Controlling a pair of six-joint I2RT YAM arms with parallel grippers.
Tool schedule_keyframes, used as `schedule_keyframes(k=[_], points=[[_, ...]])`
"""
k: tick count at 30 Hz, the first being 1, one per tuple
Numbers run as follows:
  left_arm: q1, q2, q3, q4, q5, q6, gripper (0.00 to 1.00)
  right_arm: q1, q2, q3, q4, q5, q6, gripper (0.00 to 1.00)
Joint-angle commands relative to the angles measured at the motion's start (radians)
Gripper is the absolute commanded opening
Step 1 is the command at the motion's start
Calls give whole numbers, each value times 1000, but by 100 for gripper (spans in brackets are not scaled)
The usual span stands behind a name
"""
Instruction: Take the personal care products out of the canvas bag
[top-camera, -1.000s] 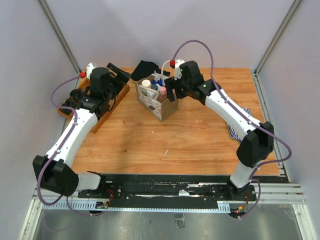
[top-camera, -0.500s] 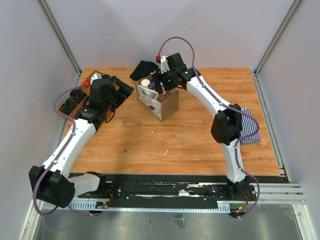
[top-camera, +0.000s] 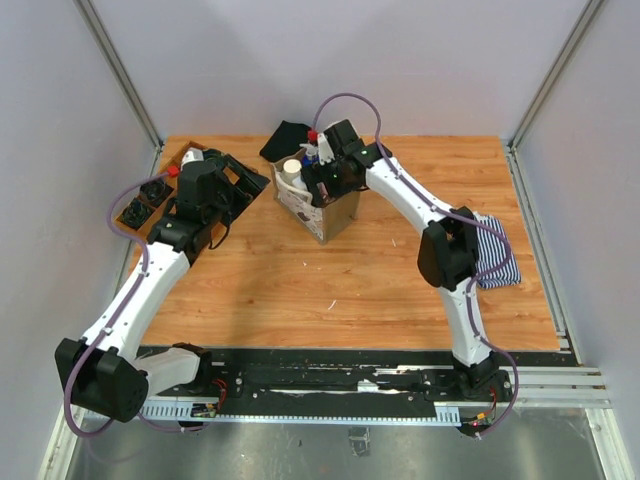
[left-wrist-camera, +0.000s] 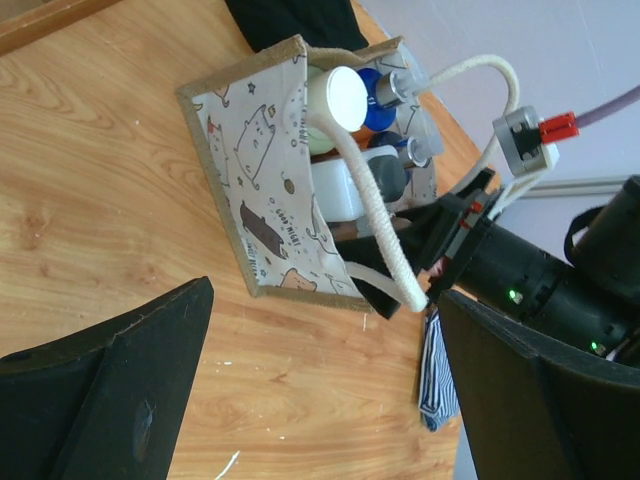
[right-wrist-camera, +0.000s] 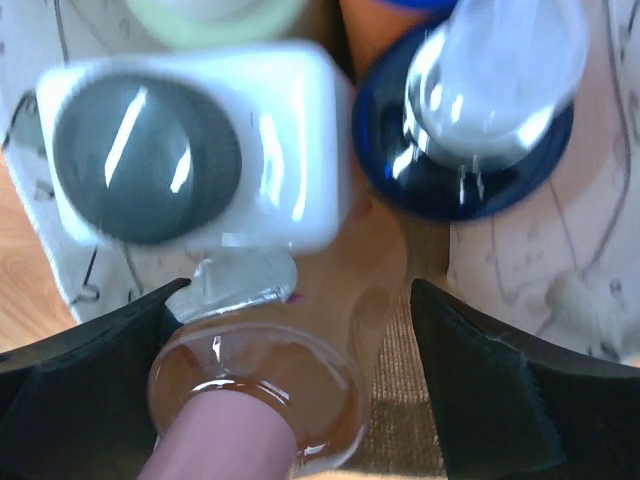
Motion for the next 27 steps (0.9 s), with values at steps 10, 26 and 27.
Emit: schedule_keyframes(k=[10, 26, 27], points=[[-7, -27, -7, 17, 41, -12, 100, 133, -411, -660, -224, 81, 4, 92], [-27, -83, -14, -12, 71, -1, 97, 165, -689, -720, -151, 238, 95, 1], [-32, -86, -9, -15, 70, 3, 96, 165, -713, -689, -158, 260, 97, 1]])
